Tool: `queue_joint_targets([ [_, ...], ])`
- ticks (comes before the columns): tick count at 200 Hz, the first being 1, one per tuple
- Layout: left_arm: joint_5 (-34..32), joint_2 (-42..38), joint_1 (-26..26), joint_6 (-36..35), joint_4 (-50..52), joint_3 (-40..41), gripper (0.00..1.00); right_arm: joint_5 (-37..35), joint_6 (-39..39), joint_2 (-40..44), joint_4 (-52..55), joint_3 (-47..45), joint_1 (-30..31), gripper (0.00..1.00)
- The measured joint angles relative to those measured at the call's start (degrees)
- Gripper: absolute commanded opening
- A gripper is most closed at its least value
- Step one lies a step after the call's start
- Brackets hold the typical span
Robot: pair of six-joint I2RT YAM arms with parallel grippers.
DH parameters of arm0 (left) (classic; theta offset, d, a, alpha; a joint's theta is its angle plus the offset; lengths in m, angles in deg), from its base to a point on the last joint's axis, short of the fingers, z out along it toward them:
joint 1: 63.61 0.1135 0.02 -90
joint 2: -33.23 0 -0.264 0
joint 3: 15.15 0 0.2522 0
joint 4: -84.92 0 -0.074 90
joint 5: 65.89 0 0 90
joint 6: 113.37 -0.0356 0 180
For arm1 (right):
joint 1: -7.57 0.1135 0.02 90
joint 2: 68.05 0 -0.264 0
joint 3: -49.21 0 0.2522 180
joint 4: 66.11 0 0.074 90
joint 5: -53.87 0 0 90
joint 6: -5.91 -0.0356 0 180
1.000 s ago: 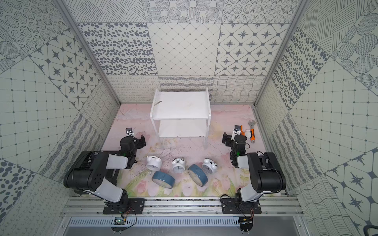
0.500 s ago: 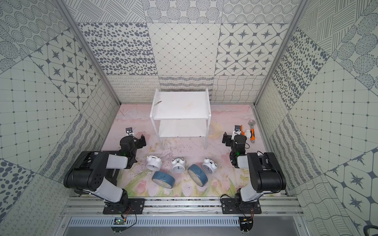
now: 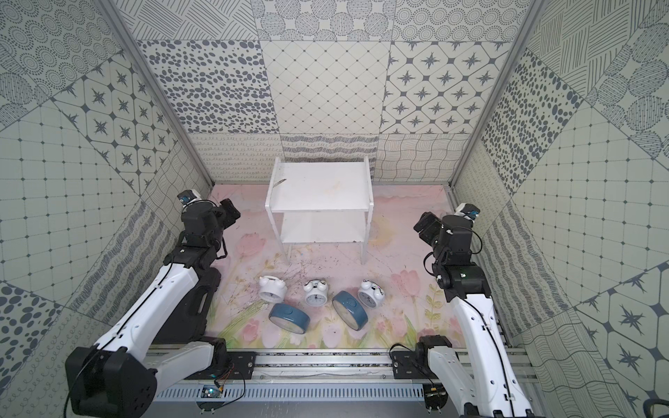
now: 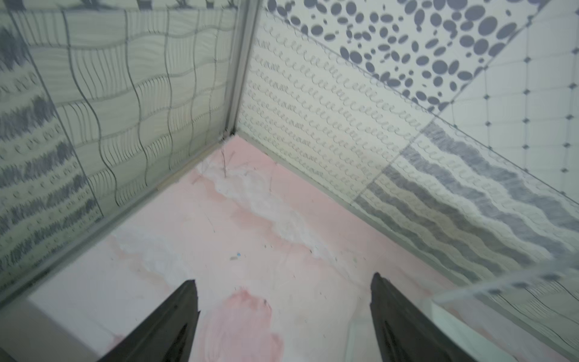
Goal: Place the alarm clocks on the shelf by style
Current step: Pick up the alarm from the center of the board.
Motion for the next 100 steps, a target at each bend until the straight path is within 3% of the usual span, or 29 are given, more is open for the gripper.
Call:
queue_joint_targets([
  [29, 3.3, -8.48, -10.08, 7.89, 13.0, 3.65, 0.83, -0.81, -2.62, 0.42, 12.74, 3.41, 21.42, 0.56],
  [66, 6.14, -14.56, -14.01, 15.93, 26.01, 8.17, 0.8, -3.91, -5.97, -3.28, 17.42, 3.41, 51.69, 0.56],
  [74, 6.6, -14.43, -14.08, 17.73, 28.22, 8.7, 0.77, -4.7, -5.97, -5.77, 17.35, 3.91, 55.98, 0.63],
  [85, 7.21, -13.31, -13.88, 20.17, 30.91, 9.53, 0.73, -5.14, -5.77, -10.27, 16.33, 5.33, 59.52, 0.8],
  [100, 8.07, -11.21, -13.07, 23.32, 33.92, 10.36, 0.71, -5.51, -4.22, -18.23, 12.72, 7.67, 62.27, 0.9],
])
